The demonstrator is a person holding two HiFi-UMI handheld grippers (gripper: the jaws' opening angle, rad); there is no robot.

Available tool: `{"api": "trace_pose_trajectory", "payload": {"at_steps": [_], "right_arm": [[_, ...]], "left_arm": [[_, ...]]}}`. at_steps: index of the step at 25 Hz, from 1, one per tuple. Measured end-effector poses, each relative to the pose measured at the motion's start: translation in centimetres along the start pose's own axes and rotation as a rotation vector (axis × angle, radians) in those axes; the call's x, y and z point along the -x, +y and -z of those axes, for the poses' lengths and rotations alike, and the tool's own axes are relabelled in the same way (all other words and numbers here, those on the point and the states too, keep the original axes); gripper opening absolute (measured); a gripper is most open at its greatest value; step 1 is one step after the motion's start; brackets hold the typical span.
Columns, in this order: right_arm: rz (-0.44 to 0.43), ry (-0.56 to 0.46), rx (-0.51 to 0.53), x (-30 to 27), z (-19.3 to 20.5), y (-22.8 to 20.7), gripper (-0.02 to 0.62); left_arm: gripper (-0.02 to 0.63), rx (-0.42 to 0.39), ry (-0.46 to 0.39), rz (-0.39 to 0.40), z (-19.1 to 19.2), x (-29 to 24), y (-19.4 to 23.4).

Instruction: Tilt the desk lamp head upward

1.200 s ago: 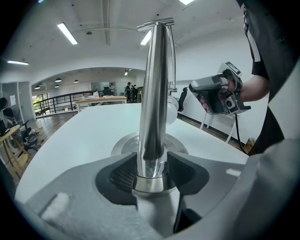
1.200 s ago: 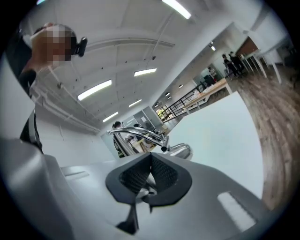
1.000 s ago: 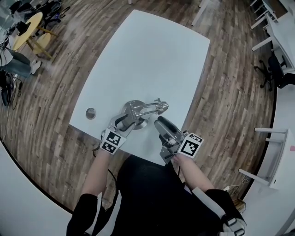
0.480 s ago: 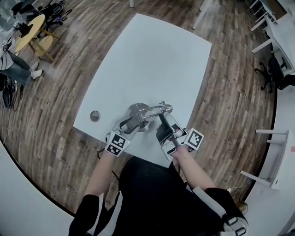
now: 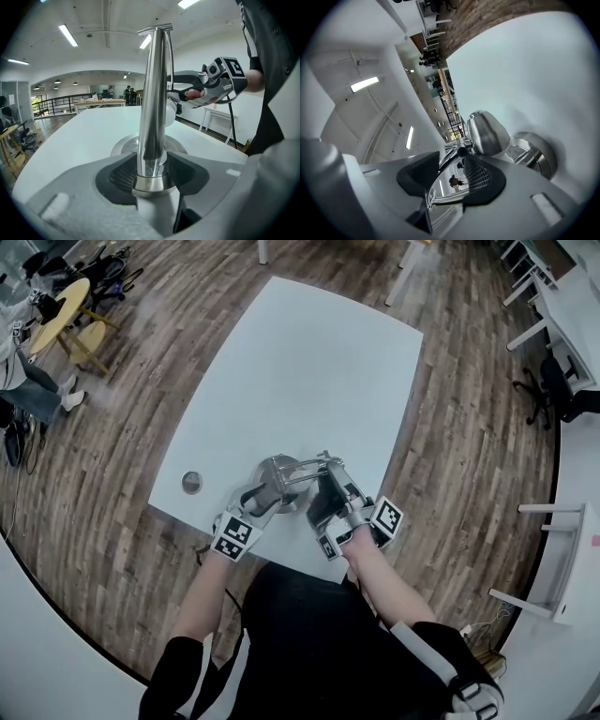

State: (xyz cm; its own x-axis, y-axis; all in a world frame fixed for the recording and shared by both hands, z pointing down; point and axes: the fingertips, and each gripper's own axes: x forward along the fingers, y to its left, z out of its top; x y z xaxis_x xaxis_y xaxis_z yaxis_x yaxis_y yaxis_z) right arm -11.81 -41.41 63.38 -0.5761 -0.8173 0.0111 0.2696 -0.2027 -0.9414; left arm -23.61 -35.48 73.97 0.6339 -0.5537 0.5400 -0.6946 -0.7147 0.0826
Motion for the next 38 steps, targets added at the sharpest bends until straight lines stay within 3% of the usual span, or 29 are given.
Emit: {"api": "trace_pose_trajectory", "payload": {"at_steps": [5,18,38], "right_arm": [[0.013,0.023,0.053,-0.1,0.0,0.3,0.163],[-0.032,0.048,0.319,0.1,-0.8,4.5,0.142],[-0.156,0.15,0.929,-0.9,3.3,14.3,0.097]], "left_arm": [[0.202,0.0,0.001,-0.004,0.1,-0.1,0.0],[0.201,-0.004,-0.003,-0.002,0.0,-0.5,0.0],[0.199,-0.009,0.002,0.015,0.5,-0.5,0.4]]}}
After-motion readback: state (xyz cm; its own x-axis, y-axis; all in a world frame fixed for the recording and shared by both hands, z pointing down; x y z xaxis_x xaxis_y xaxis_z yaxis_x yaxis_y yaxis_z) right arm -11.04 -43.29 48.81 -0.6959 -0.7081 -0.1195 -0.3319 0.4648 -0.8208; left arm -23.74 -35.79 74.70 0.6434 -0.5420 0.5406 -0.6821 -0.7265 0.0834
